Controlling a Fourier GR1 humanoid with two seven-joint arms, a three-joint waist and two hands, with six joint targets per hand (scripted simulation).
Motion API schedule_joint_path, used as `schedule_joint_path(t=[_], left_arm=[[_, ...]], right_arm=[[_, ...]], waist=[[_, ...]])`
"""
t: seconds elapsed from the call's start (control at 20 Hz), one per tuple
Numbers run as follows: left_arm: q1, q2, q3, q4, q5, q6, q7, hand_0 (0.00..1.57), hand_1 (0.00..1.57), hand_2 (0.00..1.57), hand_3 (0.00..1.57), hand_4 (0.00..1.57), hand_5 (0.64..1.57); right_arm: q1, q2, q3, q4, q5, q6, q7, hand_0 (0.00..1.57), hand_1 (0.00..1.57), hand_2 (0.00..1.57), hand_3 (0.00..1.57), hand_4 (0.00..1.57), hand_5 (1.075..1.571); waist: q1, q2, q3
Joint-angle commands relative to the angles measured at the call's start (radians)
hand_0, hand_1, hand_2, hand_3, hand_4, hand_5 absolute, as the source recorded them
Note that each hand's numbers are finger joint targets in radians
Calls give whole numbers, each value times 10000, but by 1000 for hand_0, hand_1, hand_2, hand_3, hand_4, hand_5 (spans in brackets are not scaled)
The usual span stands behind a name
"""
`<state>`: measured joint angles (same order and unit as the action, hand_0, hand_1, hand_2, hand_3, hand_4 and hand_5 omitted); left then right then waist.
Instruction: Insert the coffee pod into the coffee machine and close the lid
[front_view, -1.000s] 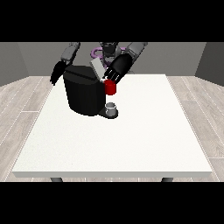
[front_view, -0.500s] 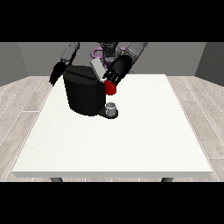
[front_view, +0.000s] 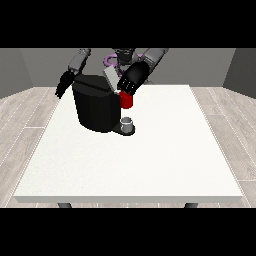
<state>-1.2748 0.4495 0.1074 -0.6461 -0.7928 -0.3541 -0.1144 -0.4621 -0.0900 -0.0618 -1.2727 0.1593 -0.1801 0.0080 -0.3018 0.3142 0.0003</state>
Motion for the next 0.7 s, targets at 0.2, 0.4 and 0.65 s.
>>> schedule_joint_path(t=[0.2, 0.4, 0.65], left_arm=[[134, 426, -404, 210, -693, 469, -594, 1160, 1160, 1178, 1050, 0, 1571], [204, 391, -285, 207, -527, 165, -697, 1115, 1115, 1136, 1016, 0, 1571], [-200, 467, 101, 339, -490, 956, -722, 1150, 1150, 1145, 953, 0, 1571]], right_arm=[[-152, -30, 162, -415, 251, -144, 369, 0, 0, 0, 0, 145, 1571], [424, -89, -137, -108, -222, 205, -355, 0, 0, 0, 0, 0, 1571], [10, 267, 373, -497, 263, -187, 260, 0, 0, 0, 0, 0, 1571]], waist=[[-170, 233, -2], [-97, 90, 3], [-378, 554, -2]])
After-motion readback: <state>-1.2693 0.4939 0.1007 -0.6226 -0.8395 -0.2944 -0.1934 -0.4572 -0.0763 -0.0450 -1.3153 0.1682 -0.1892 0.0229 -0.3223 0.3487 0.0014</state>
